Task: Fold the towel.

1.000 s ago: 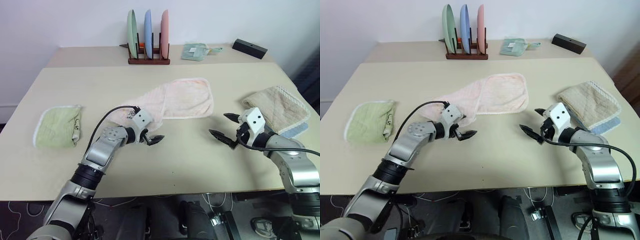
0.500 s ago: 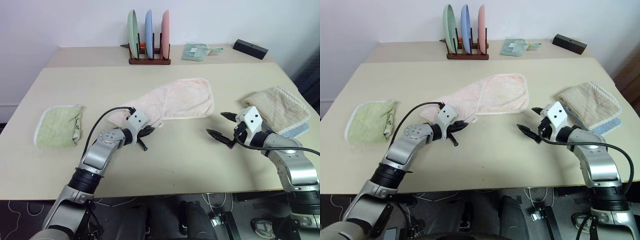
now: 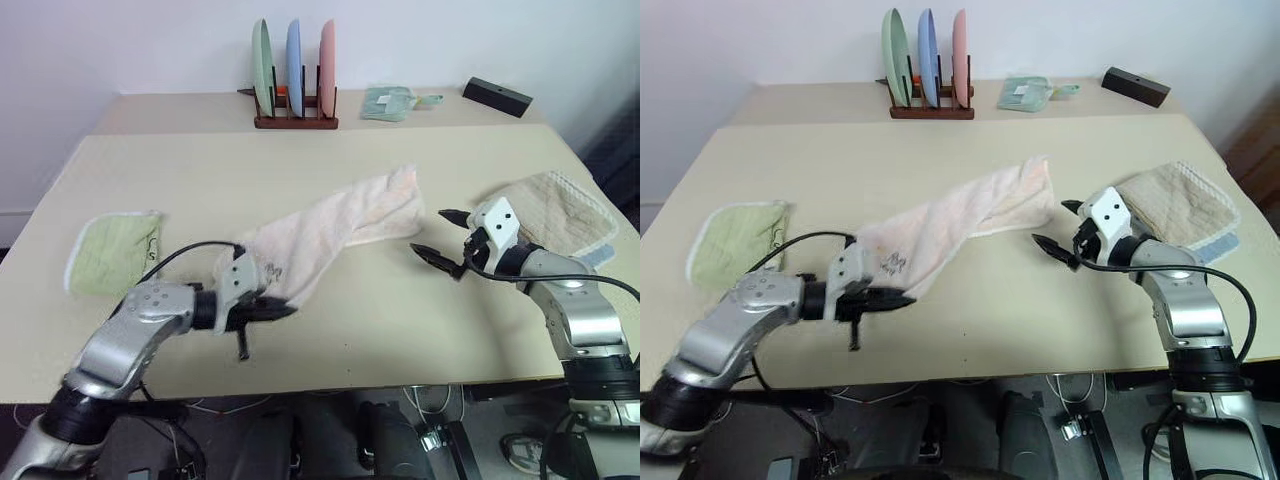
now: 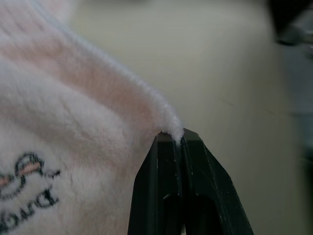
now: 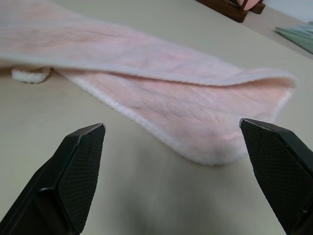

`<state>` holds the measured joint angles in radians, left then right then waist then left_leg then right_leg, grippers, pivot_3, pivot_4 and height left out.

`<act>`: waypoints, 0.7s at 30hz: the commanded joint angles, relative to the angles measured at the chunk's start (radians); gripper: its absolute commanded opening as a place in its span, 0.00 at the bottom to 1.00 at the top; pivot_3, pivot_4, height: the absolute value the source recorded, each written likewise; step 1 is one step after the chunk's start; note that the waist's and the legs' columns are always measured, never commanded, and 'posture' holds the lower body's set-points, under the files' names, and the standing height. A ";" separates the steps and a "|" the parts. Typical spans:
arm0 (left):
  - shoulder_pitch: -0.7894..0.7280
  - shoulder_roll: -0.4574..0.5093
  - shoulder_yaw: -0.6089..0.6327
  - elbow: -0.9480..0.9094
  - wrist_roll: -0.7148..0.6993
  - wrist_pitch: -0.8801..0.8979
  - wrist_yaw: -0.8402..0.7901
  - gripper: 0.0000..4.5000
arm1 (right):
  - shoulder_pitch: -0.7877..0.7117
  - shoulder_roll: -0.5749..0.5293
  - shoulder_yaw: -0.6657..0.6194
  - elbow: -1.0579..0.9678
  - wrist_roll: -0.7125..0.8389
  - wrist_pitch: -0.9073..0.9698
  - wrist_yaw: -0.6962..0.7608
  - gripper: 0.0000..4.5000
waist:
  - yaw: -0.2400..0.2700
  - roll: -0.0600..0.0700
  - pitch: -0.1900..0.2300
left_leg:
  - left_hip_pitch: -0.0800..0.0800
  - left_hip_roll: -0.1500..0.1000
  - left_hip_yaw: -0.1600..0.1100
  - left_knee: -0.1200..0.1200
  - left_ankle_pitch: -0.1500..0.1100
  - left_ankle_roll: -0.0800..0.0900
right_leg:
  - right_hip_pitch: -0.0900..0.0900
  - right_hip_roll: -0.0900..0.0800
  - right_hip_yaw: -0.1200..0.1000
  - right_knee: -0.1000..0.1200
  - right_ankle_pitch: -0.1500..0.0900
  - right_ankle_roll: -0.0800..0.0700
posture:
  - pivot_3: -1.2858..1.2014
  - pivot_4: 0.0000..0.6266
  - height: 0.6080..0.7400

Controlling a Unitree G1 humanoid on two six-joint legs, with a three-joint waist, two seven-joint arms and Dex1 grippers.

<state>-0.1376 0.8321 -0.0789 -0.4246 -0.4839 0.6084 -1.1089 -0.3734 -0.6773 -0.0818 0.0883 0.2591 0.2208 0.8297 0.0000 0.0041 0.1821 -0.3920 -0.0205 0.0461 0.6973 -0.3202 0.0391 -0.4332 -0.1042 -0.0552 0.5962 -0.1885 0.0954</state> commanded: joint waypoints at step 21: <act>0.270 0.138 0.162 -0.111 -0.071 0.005 -0.008 0.01 | -0.655 -0.007 0.498 0.911 -0.853 -0.921 -0.482 1.00 | -0.021 0.000 0.000 | 0.000 0.000 0.001 -0.001 0.004 -0.007 | -0.001 0.001 0.001 0.000 -0.001 -0.001 | 0.52 0.24 0.98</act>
<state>0.1396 0.9733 0.0832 -0.5133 -0.5531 0.6218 -1.1210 -0.9826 -0.6910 0.3908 0.9672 -0.5447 -0.6451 0.4038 -0.0206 0.0044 0.1826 -0.3922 -0.0209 0.0474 0.6962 -0.3159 0.0315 -0.4342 -0.1035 -0.0545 0.5958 -0.1892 0.0945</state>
